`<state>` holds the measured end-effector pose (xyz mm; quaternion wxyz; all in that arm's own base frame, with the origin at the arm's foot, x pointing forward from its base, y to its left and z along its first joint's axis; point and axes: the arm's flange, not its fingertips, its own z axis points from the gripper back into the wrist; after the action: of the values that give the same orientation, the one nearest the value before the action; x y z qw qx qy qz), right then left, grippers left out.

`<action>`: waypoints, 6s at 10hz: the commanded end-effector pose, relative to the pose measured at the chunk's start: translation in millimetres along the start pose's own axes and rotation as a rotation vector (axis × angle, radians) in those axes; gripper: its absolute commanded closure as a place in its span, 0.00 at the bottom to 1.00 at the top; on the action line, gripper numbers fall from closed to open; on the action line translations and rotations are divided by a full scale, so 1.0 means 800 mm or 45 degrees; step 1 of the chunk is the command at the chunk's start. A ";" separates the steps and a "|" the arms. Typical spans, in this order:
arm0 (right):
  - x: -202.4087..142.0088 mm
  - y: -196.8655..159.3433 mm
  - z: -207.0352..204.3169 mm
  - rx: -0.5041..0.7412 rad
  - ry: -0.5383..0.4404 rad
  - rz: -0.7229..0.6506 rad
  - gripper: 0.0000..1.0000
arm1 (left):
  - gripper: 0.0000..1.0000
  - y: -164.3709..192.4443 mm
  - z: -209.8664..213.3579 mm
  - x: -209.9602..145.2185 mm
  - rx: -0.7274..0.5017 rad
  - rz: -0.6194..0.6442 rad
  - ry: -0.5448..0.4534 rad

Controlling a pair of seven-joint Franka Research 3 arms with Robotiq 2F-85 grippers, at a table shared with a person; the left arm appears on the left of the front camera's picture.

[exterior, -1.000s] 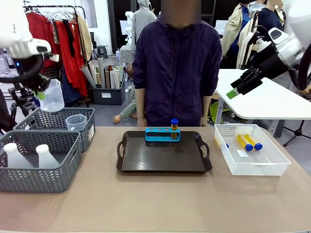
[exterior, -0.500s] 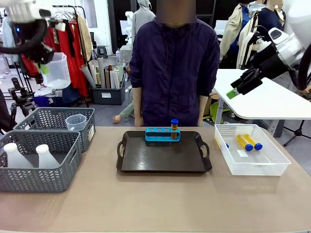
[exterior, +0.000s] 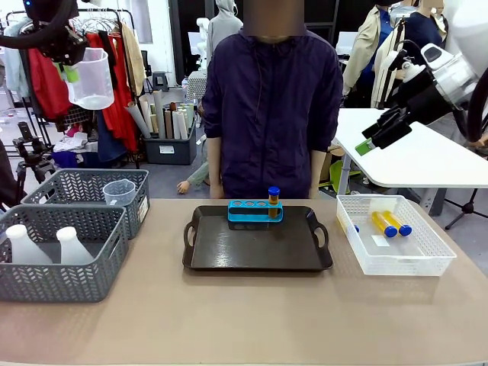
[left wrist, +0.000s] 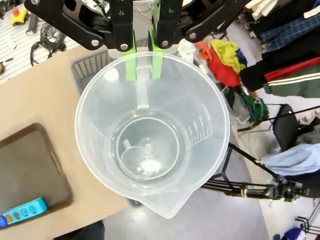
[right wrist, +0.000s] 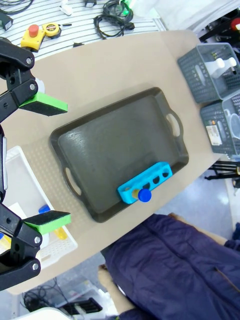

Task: Prepare the laboratory tools.
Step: Pick up one Large Measuring Cup and place it on the Handle tray.

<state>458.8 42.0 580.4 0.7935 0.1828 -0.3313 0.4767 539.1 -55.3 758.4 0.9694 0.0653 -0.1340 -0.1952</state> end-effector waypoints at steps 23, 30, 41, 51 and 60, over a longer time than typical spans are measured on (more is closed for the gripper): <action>0.002 0.000 0.000 0.007 -0.018 0.003 0.00 | 1.00 -0.388 -0.139 0.099 -0.294 -1.125 -0.179; 0.002 0.000 0.000 0.007 -0.018 0.003 0.00 | 1.00 -0.449 -0.179 0.121 -0.414 -1.301 -0.158; 0.002 0.000 0.000 0.007 -0.018 0.003 0.00 | 1.00 -0.533 -0.360 0.154 -0.379 -1.429 0.012; 0.002 0.000 0.000 0.007 -0.018 0.003 0.00 | 0.81 -0.538 -0.410 0.145 -0.396 -1.447 0.055; 0.002 0.000 0.000 0.007 -0.018 0.003 0.00 | 0.00 -0.508 -0.354 0.130 -0.486 -1.377 0.065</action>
<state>458.7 42.3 580.5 0.7936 0.1822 -0.3310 0.4769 572.4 -456.2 431.9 0.7293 -0.0350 -0.0237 -0.6829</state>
